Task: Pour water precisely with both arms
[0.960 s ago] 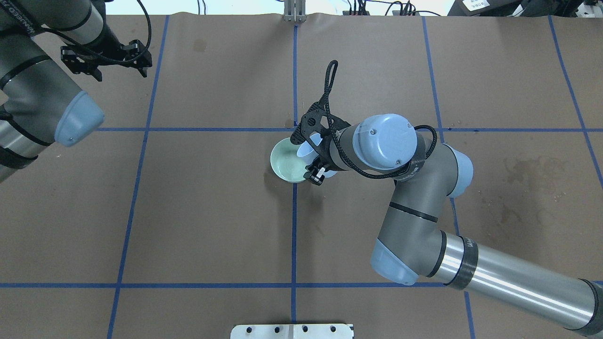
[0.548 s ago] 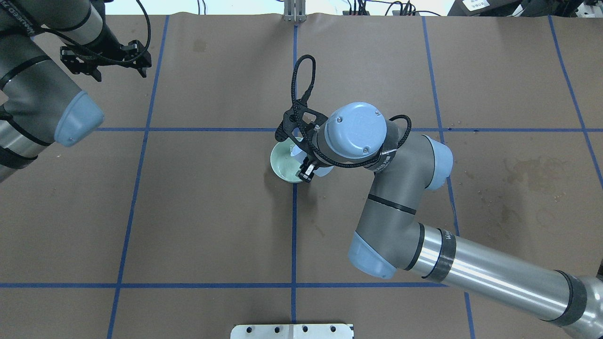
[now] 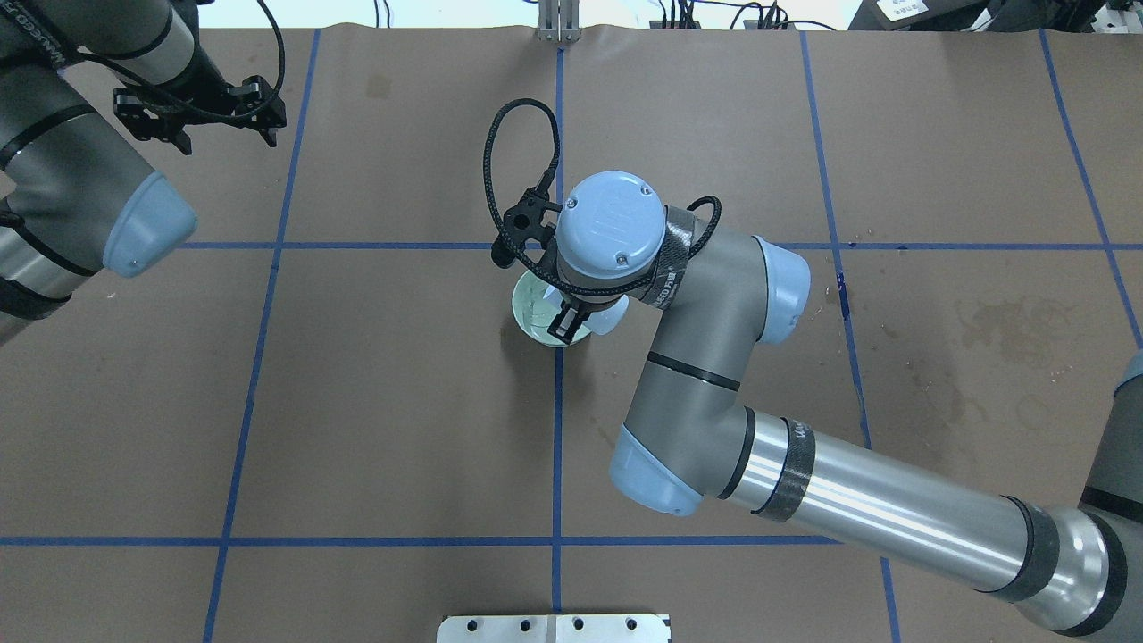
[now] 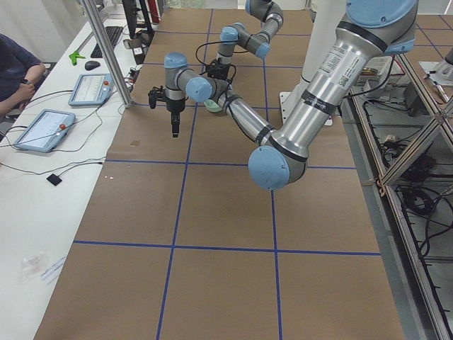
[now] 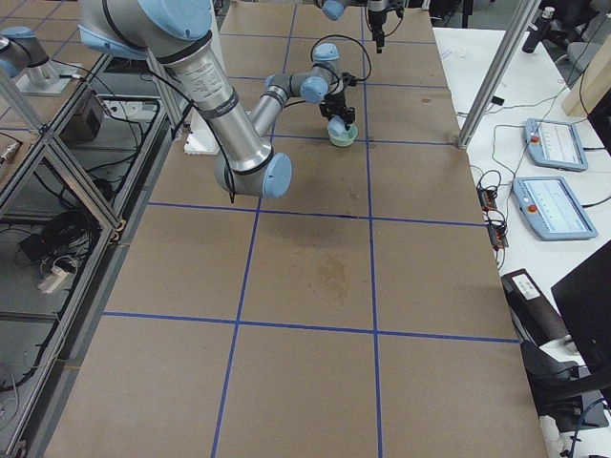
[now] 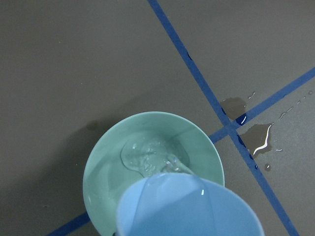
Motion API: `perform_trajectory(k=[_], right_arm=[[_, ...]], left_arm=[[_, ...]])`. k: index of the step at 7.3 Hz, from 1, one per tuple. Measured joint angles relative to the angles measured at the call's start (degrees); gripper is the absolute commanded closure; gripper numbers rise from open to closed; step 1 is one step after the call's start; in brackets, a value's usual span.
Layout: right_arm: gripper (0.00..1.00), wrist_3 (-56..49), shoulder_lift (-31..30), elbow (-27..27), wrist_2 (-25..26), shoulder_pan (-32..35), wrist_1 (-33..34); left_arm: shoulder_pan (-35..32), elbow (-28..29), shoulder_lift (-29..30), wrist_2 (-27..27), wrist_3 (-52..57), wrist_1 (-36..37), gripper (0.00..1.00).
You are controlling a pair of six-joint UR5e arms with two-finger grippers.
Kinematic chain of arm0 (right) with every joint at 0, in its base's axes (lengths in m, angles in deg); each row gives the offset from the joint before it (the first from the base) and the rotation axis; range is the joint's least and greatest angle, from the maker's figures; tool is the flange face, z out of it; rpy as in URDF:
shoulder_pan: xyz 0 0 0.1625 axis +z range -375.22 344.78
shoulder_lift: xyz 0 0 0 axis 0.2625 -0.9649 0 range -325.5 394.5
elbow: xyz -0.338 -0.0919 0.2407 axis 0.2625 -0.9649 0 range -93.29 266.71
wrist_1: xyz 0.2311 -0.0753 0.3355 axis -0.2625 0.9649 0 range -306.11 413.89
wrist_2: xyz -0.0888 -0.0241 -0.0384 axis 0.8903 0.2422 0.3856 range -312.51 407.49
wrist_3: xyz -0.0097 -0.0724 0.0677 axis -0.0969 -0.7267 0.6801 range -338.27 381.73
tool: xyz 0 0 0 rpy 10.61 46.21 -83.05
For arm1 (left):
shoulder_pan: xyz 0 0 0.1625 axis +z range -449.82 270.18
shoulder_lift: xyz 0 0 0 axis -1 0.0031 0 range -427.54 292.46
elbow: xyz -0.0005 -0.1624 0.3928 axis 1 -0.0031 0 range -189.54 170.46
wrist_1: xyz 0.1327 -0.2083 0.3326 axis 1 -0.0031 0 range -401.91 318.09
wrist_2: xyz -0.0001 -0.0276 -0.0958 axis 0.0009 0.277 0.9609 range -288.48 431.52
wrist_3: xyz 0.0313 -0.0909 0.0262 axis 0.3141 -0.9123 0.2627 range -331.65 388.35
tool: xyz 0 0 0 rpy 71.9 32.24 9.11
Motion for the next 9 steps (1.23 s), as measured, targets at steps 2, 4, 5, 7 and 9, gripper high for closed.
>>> perform_trajectory(k=[2, 4, 5, 7, 9], right_arm=[[1.0, -0.38, -0.82, 0.46, -0.12, -0.01, 1.27], [1.0, -1.61, -0.59, 0.79, -0.16, -0.04, 4.89], [1.0, -2.32, 0.21, 0.66, -0.15, -0.1, 7.17], [1.0, -4.2, 3.15, -0.28, -0.09, -0.22, 11.98], [1.0, -5.12, 5.96, -3.06, -0.02, -0.29, 13.88]], left_arm=[[-0.1, 0.04, 0.0, 0.02, 0.0, 0.0, 0.0], [-0.24, 0.05, 0.0, 0.27, 0.0, 0.05, 0.0], [-0.26, 0.03, 0.0, 0.37, 0.0, 0.08, 0.0], [-0.28, -0.03, 0.0, 0.43, 0.0, 0.08, 0.0], [-0.28, -0.04, 0.0, 0.44, 0.0, 0.09, 0.0]])
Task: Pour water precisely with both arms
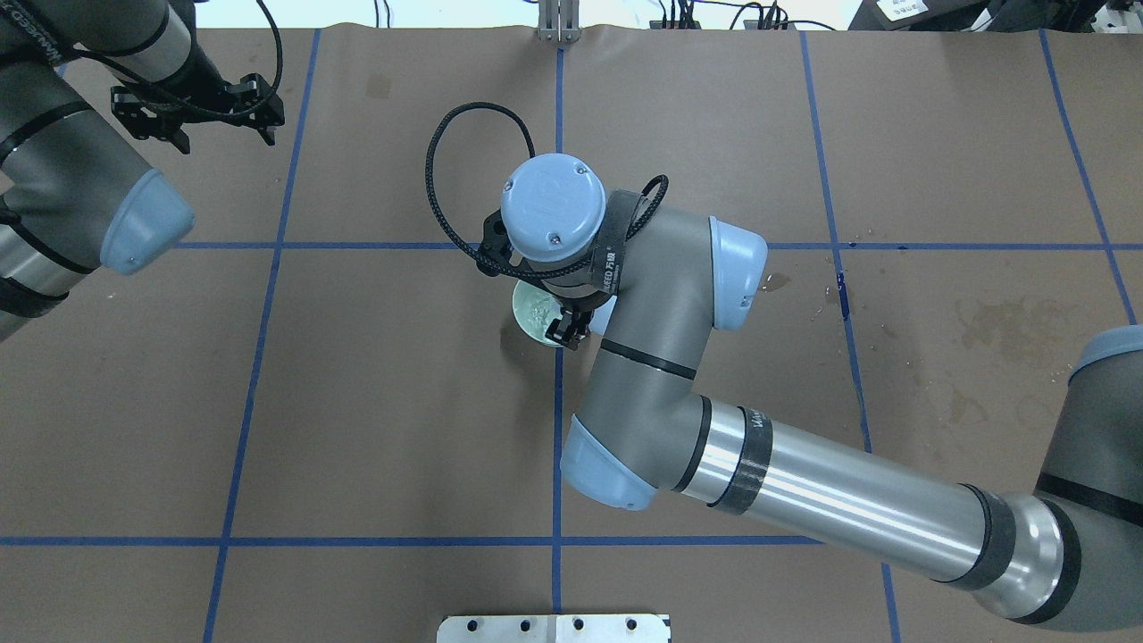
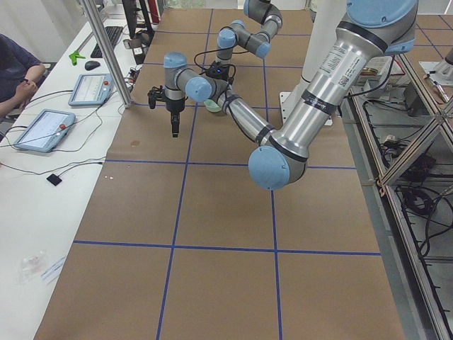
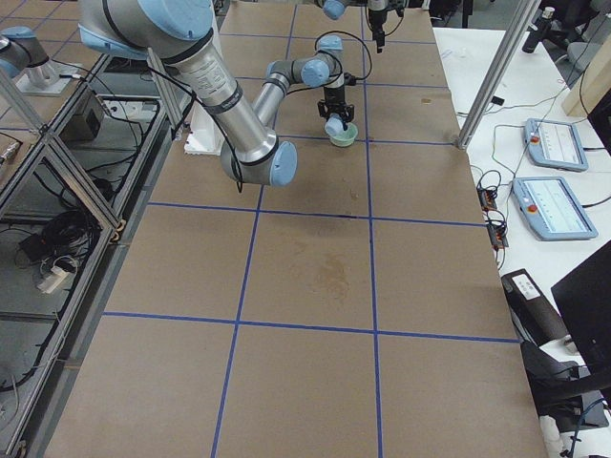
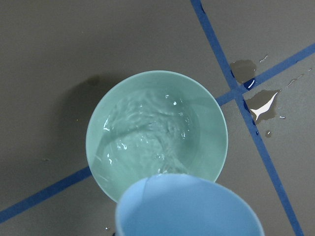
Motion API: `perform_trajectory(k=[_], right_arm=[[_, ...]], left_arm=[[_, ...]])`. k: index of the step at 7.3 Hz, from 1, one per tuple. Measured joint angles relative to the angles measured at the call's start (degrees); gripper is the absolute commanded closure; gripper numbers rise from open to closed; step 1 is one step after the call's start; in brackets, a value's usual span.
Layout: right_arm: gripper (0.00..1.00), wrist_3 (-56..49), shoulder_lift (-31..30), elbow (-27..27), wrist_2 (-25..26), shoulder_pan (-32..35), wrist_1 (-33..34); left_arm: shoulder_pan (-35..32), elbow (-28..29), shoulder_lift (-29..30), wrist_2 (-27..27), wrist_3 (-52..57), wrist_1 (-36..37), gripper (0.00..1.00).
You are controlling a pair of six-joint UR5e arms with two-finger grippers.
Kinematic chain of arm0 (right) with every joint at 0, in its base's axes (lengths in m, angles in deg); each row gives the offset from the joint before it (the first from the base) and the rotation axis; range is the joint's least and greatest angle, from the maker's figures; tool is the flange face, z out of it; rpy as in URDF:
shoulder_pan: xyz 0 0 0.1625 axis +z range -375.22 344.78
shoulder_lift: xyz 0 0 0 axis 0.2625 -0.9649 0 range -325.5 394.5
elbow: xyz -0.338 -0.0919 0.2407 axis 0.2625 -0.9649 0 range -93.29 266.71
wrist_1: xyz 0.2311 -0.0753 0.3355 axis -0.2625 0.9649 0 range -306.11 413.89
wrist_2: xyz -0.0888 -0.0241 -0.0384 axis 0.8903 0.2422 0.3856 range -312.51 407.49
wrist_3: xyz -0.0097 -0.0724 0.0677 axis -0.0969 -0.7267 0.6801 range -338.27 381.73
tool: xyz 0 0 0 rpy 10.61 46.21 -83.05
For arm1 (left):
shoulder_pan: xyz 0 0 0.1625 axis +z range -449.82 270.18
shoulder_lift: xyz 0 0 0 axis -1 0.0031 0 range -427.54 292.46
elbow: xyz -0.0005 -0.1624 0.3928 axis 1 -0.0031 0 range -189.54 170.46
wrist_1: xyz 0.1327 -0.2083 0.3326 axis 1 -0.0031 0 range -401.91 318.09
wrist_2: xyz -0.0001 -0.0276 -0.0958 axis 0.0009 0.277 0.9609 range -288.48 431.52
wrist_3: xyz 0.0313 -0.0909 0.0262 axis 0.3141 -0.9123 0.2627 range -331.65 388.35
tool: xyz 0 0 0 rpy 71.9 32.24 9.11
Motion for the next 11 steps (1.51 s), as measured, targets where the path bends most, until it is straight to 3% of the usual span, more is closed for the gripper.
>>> perform_trajectory(k=[3, 6, 8, 11], right_arm=[[1.0, -1.04, 0.92, -1.58, 0.11, -0.17, 0.73], [1.0, -0.84, -1.02, 0.79, 0.14, 0.04, -1.68], [1.0, 5.08, -6.31, 5.74, 0.18, 0.41, -8.25], [1.0, 18.63, -17.15, 19.95, 0.02, 5.65, -13.06]], left_arm=[[0.0, -0.06, 0.0, 0.0, -0.02, 0.0, 0.0], [0.0, -0.22, 0.0, 0.0, -0.13, 0.08, 0.0], [0.01, -0.39, 0.0, 0.0, -0.33, 0.09, 0.0], [0.05, -1.64, 0.0, 0.0, -0.78, 0.36, 0.0]])
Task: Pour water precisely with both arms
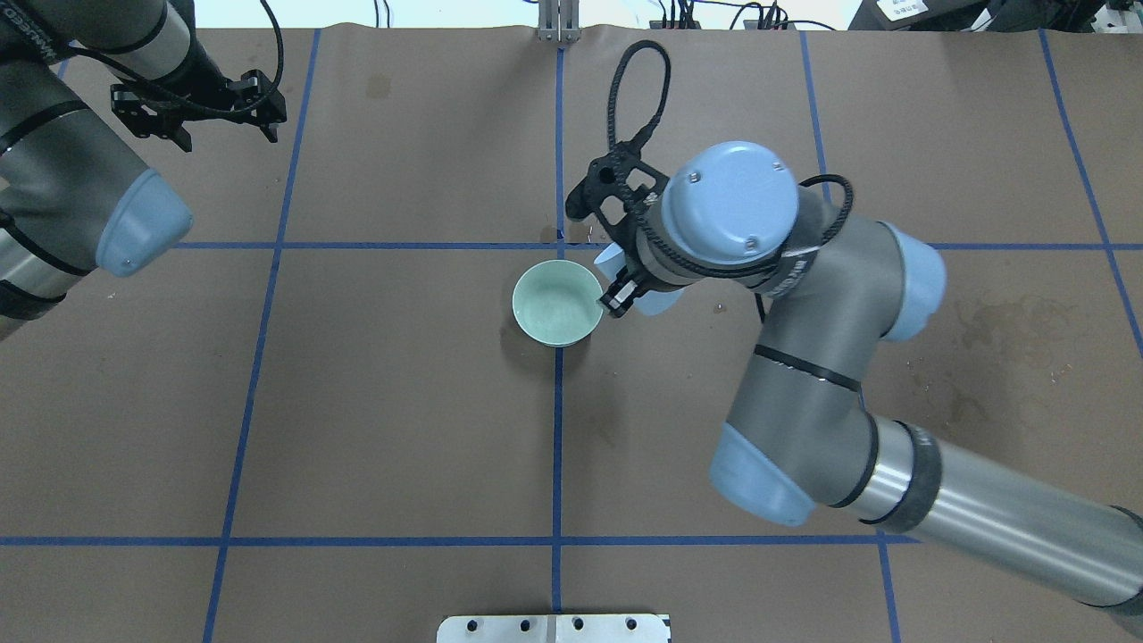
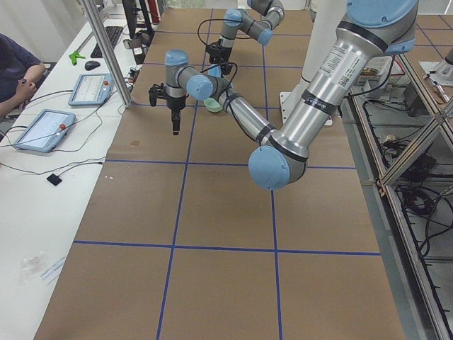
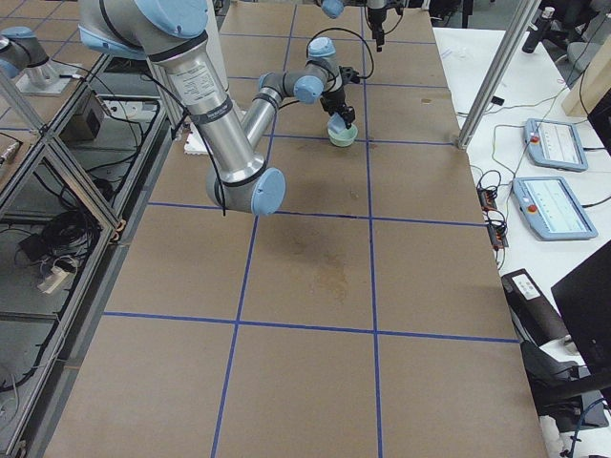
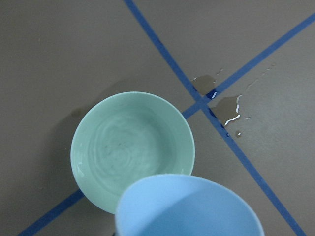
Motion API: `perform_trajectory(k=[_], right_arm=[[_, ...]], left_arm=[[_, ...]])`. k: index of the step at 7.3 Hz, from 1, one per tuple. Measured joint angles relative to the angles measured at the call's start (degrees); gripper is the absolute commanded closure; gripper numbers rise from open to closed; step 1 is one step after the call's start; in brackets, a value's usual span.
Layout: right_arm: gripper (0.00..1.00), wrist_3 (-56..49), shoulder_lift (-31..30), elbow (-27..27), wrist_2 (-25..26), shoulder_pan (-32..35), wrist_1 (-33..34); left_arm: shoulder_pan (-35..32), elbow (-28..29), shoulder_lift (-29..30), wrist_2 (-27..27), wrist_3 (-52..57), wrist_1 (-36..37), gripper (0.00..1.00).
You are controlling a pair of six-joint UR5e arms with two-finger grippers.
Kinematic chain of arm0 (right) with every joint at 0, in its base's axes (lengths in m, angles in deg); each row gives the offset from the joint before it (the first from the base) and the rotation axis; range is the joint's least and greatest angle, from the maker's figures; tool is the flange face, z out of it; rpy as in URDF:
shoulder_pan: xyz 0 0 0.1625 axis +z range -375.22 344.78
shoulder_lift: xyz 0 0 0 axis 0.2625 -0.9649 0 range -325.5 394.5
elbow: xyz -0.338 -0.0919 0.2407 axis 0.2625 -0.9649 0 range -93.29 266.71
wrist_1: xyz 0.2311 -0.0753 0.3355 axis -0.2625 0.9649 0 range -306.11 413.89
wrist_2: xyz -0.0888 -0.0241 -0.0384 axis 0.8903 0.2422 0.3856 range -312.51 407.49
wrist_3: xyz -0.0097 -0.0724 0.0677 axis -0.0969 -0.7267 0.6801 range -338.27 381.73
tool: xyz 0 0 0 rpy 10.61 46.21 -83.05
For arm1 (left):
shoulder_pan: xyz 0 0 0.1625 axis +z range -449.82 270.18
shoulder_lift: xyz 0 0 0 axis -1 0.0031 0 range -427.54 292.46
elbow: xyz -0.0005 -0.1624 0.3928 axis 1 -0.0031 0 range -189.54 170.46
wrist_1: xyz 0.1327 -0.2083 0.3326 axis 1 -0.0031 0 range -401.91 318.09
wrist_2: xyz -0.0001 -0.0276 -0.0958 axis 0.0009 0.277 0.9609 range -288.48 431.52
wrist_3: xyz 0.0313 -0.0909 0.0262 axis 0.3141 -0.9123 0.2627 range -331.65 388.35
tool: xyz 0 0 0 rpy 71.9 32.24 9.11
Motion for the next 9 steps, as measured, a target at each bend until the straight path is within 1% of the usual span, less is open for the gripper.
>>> perform_trajectory(k=[1, 2, 3, 4, 6, 7, 8, 9], right_arm=[[1.0, 3.27, -5.13, 4.36, -0.49, 3.99, 0.36], [1.0, 7.34, -10.56, 7.56, 0.21, 7.73, 0.56], [1.0, 10.56, -16.14, 10.4, 3.52, 10.08, 0.61], [1.0, 14.12, -22.34, 13.3, 9.05, 11.2, 0.57], [1.0, 27.88, -34.6, 17.12, 20.39, 11.63, 0.0], [1.0, 36.81, -39.5, 17.6, 25.43, 11.21, -0.75], [1.0, 46.02, -43.07, 17.07, 30.67, 9.91, -1.16], [1.0, 55.33, -45.0, 15.26, 35.96, 7.55, -1.31]], left_arm=[[-0.02, -0.69, -0.02, 0.08, -0.1, 0.12, 0.0], [-0.04, -1.52, -0.05, 0.38, -0.5, 0.22, 0.0], [-0.03, -2.28, -0.06, 0.71, -1.22, 0.41, 0.0], [0.03, -2.94, -0.01, 0.87, -1.84, 0.84, 0.0], [0.13, -3.7, 0.07, 0.96, -2.92, 1.47, 0.0], [0.21, -3.87, 0.08, 0.96, -3.63, 1.53, 0.0], [0.31, -3.94, 0.08, 0.96, -4.15, 1.56, 0.0], [0.41, -3.96, 0.11, 0.97, -4.47, 1.57, 0.0]])
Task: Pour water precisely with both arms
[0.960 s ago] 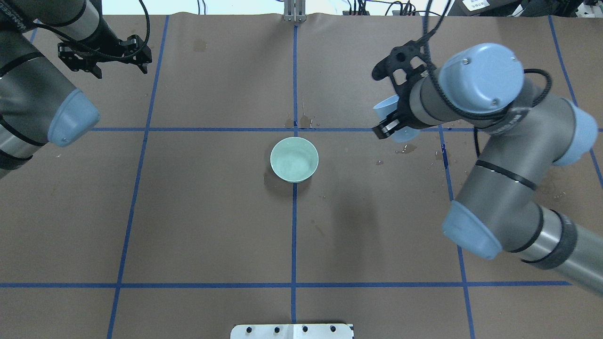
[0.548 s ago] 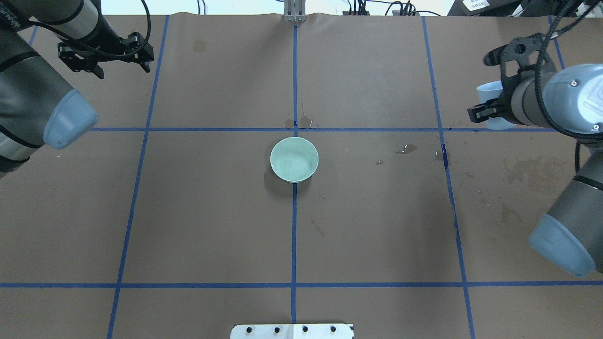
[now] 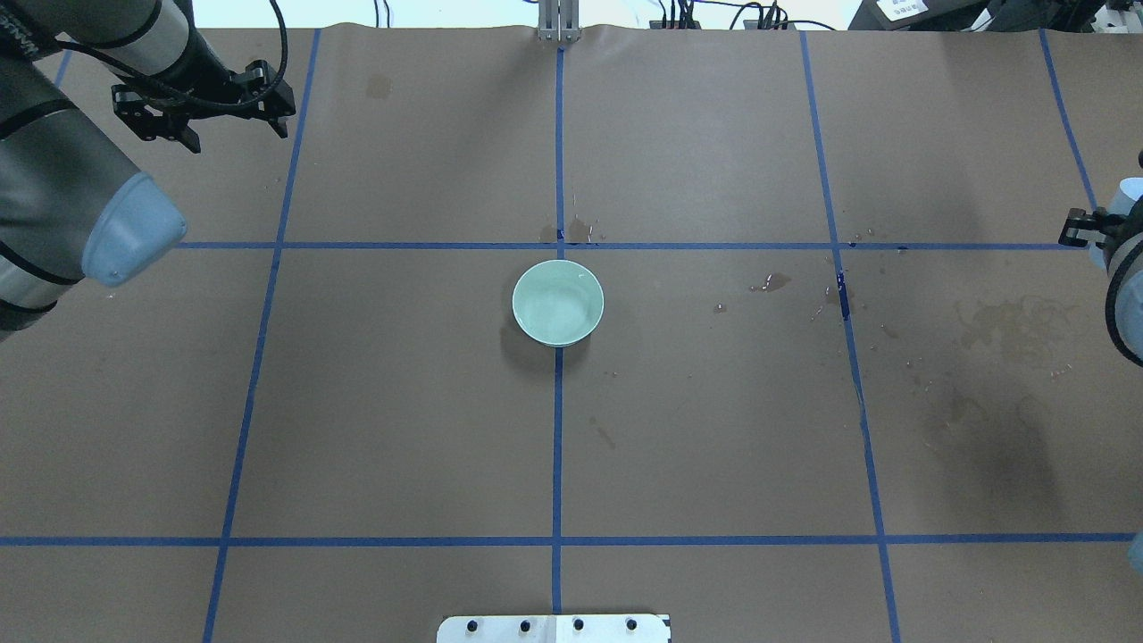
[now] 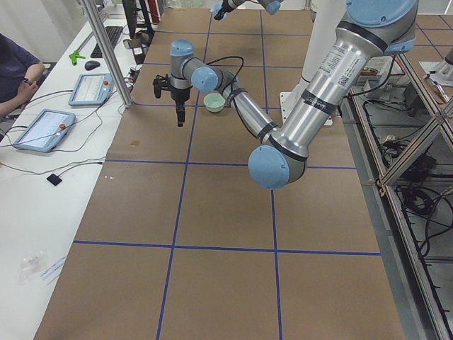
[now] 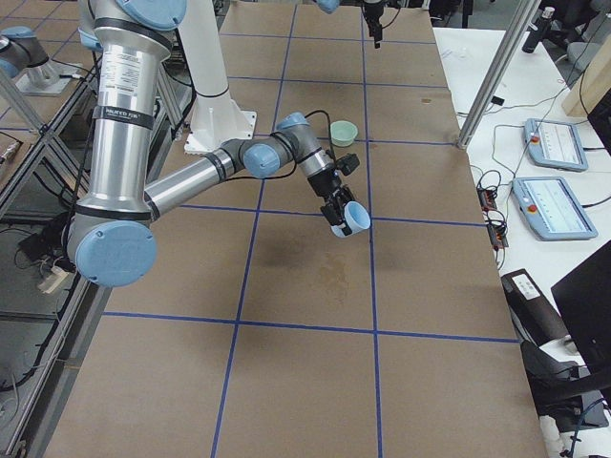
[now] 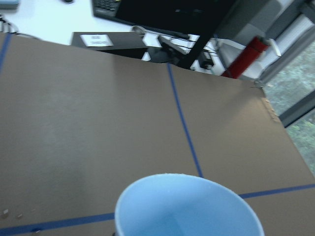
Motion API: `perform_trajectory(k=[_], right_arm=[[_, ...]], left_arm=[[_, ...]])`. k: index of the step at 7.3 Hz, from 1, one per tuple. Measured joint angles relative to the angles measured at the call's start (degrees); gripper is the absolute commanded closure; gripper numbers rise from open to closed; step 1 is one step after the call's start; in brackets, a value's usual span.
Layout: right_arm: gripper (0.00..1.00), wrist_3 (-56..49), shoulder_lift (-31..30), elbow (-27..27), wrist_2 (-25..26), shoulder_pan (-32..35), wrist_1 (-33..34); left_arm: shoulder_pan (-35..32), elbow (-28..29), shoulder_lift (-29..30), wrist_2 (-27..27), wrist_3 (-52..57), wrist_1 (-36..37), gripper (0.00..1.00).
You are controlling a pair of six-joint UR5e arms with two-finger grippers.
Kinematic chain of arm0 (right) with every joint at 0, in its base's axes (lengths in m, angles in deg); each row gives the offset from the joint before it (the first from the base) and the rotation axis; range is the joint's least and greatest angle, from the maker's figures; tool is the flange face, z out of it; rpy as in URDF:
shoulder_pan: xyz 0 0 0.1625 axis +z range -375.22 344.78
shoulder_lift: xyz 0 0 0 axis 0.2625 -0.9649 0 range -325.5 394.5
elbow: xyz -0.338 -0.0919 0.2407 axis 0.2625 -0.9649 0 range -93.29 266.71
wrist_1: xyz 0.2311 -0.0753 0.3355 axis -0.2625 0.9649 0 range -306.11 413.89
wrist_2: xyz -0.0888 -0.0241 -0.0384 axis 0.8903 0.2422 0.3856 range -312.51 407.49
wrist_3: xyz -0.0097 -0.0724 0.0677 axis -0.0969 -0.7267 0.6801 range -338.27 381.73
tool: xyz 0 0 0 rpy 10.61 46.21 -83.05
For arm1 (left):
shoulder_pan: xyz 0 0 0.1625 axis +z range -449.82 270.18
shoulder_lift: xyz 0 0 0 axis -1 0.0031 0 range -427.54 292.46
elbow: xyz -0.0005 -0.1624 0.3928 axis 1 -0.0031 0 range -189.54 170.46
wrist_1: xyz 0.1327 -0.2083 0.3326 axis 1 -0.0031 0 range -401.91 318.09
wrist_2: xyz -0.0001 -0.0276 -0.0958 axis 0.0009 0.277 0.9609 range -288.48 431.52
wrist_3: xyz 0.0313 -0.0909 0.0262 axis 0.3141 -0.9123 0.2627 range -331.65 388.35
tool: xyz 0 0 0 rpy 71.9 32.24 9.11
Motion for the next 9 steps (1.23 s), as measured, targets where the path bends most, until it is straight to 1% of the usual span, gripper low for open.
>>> perform_trajectory(k=[2, 4, 6, 9], right_arm=[[1.0, 16.93, -0.77, -5.42, 8.48, -6.91, 0.02], [1.0, 29.34, -0.89, -9.81, 13.36, -11.68, 0.62], [1.0, 38.89, -0.94, -12.98, 14.69, -13.65, 3.14], [1.0, 47.35, -0.54, -14.44, 12.62, -16.58, 11.2]], left_arm=[[0.06, -0.02, 0.05, 0.0, -0.18, 0.0, 0.0], [0.09, -0.02, 0.01, 0.0, -0.2, 0.0, 0.0], [0.14, -0.1, 0.03, -0.02, -0.24, 0.0, 0.0], [0.16, -0.32, 0.06, -0.06, -0.21, 0.0, 0.0]])
